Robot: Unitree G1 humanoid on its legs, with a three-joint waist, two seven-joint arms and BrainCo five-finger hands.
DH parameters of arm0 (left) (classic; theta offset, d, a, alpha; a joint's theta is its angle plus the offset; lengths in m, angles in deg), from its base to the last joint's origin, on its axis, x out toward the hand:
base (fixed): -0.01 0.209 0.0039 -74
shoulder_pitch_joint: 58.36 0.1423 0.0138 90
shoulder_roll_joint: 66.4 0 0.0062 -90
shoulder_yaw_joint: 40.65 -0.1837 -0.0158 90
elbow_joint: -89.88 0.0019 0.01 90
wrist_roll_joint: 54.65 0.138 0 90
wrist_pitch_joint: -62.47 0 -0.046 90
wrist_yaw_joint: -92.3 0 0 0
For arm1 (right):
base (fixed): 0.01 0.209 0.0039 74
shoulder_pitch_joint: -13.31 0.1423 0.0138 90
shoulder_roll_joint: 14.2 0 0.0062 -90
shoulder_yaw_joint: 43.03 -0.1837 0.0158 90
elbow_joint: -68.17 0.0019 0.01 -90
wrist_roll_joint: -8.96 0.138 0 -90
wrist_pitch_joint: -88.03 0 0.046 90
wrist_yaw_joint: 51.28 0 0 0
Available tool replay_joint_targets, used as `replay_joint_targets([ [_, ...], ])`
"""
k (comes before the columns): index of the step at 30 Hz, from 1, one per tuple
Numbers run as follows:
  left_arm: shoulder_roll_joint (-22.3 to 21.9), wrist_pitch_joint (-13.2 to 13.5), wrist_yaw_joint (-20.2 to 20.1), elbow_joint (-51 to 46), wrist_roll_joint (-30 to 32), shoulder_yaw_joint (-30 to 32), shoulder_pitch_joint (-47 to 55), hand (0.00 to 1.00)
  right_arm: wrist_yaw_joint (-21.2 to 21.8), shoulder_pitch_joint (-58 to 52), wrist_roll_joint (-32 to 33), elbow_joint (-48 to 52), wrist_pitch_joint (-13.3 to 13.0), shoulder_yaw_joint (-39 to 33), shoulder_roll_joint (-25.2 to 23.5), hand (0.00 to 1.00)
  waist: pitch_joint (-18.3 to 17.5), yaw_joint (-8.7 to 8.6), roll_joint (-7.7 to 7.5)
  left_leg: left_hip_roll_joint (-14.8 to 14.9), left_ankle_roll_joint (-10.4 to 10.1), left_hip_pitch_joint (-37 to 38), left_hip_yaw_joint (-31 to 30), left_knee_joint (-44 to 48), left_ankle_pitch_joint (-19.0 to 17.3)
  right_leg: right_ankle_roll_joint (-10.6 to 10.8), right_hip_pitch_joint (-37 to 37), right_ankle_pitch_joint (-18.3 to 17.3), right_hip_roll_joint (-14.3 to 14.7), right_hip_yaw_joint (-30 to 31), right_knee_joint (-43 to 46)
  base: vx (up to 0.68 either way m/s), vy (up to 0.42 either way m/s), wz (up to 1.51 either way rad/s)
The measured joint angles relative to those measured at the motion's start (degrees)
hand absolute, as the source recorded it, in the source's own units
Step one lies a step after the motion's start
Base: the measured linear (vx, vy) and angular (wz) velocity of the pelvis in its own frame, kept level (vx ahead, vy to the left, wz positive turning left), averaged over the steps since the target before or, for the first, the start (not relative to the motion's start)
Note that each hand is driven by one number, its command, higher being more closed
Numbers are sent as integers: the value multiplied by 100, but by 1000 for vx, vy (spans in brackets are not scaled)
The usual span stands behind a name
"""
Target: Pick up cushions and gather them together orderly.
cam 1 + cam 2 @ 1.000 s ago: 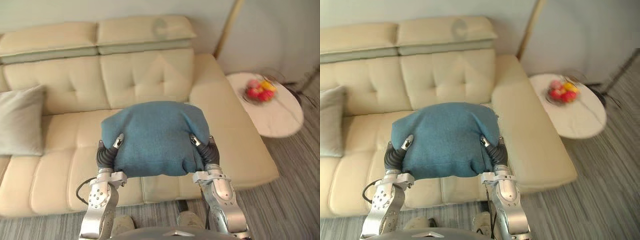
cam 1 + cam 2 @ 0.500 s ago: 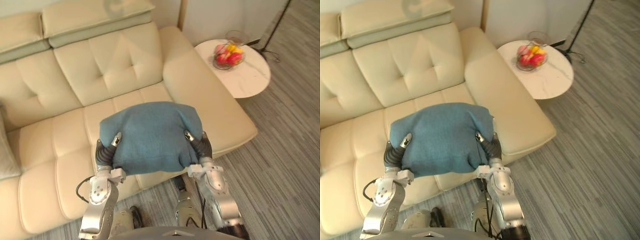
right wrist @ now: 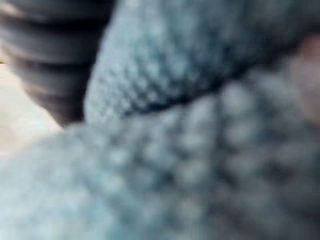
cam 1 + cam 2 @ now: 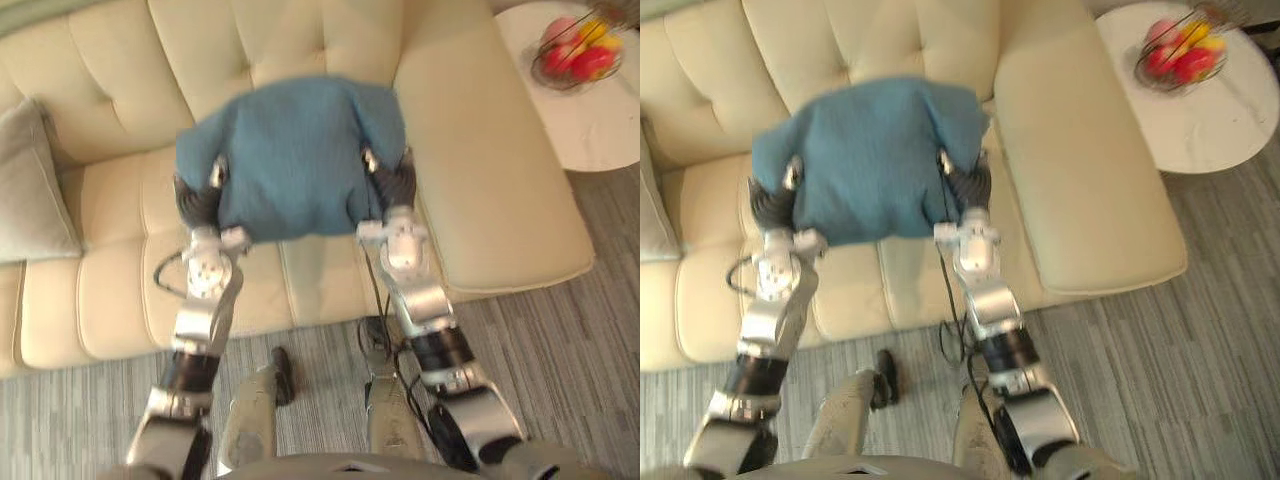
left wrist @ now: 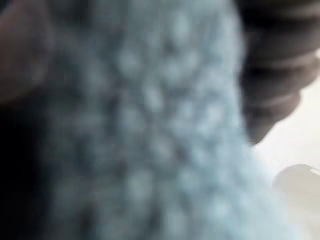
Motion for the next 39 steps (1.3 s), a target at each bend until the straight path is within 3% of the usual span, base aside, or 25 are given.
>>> replay_joint_targets([
  [1,266,1,174,170,2,-3,-744,100,-338,612,-314,-28,56,-16,53,100,82,-27,-4,-13,-57,-289,-131,-52,162,39,-256,74,-11,-126,-2,-186,-124,60],
  [4,675,67,384,465,125,25,-1933,100,-738,1632,-694,-266,57,-217,57,100,418,-48,-22,12,-166,-392,-247,-380,432,136,-443,212,36,-234,-1,-96,-74,27],
  [10,659,74,753,1251,359,367,-3795,100,-1237,3440,-737,-1288,58,-541,223,100,491,-162,-20,28,-224,-723,-281,-808,698,28,-934,318,65,-271,-3,-26,-5,7],
  [11,660,74,756,1262,362,375,-3890,0,-1249,3536,-737,-1304,57,-547,256,0,491,-168,-20,22,-224,-775,-284,-823,713,27,-988,318,70,-274,-3,-27,-2,10],
  [15,647,179,820,1307,456,608,-4093,0,-1278,3896,-736,-1369,57,-547,337,0,503,-163,-24,40,-260,-1013,-286,-1005,828,26,-1301,322,76,-293,-4,-23,-5,3],
  [19,508,186,813,1883,444,815,-4096,0,-1206,4041,-598,-2101,59,-545,468,0,504,-152,-22,125,-326,-1118,-365,-1208,937,-3,-1450,347,160,-443,-4,-22,-21,8],
  [27,177,147,457,2761,325,1295,-3787,0,-548,4057,691,-3021,67,-591,780,0,641,-189,-35,255,-396,-1648,-426,-1401,1186,-8,-2011,562,249,-617,-3,-47,-29,6],
  [32,89,-35,84,3057,323,1524,-3190,0,-328,3577,1573,-3053,65,-845,660,0,918,-254,-155,370,-527,-1817,-477,-1410,1299,65,-2135,342,349,-672,-6,-67,-52,7],
  [39,-148,0,-197,3065,164,1590,-2319,0,-310,3101,1754,-2422,-130,-1121,489,0,961,-292,-181,562,-655,-1716,-472,-1579,1380,52,-2131,343,553,-713,-5,-38,-41,-9],
])
